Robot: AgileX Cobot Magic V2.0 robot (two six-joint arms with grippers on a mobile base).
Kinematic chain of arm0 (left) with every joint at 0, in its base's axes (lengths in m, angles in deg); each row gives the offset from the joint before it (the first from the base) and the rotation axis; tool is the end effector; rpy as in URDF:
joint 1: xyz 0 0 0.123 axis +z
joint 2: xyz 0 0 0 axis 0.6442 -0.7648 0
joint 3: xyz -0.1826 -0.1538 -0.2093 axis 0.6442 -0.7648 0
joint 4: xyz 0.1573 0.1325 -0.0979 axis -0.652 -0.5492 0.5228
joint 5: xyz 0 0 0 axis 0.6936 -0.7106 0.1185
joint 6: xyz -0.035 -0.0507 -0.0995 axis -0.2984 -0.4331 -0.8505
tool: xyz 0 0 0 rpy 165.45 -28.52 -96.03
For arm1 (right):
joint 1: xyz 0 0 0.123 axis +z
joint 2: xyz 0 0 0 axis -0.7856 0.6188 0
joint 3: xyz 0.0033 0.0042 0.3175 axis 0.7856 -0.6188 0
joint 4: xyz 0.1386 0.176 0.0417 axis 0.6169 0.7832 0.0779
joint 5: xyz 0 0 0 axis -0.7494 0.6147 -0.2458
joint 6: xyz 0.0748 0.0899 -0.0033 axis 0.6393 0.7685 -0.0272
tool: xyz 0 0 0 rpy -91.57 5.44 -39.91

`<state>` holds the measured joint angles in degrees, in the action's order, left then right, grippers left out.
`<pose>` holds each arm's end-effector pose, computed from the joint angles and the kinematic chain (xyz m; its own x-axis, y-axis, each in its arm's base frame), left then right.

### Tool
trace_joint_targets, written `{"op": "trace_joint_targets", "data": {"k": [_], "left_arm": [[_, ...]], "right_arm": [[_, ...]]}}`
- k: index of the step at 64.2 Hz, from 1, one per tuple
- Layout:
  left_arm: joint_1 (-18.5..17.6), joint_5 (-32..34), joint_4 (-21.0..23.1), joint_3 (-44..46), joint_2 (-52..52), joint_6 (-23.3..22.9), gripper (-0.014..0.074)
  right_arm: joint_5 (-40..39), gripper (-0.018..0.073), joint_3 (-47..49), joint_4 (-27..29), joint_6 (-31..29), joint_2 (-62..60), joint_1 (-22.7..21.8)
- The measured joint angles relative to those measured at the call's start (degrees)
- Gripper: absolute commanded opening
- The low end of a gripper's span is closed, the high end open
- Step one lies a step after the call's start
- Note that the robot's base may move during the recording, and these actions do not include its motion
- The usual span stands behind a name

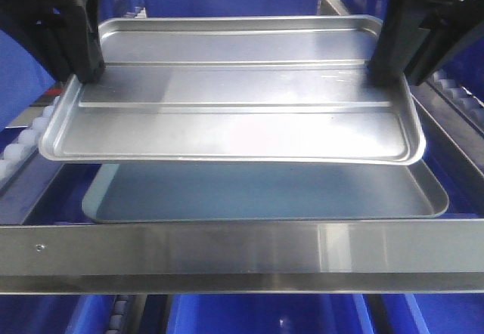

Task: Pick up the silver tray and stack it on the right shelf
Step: 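Carry the tray over the silver tray on the target shelf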

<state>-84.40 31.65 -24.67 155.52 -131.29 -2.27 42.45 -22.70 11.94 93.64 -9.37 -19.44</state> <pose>0.2189 -0.1738 0.3337 -0.8601 0.1410 -0.4902 0.1842 0.9820 -0.0408 0.2080 0.1275 0.3274 -0.8550 -0.1024 -0.5084 -0.2192 0.9598 0.1754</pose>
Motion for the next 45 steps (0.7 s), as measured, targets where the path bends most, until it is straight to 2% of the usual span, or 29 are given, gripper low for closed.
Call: {"op": "trace_joint_targets", "data": {"k": [45], "left_arm": [[0.00,0.00,-0.24,0.00,0.00,0.00,-0.0093]], "right_arm": [[0.00,0.0056,0.00,0.00,0.00,0.00,0.00]]}}
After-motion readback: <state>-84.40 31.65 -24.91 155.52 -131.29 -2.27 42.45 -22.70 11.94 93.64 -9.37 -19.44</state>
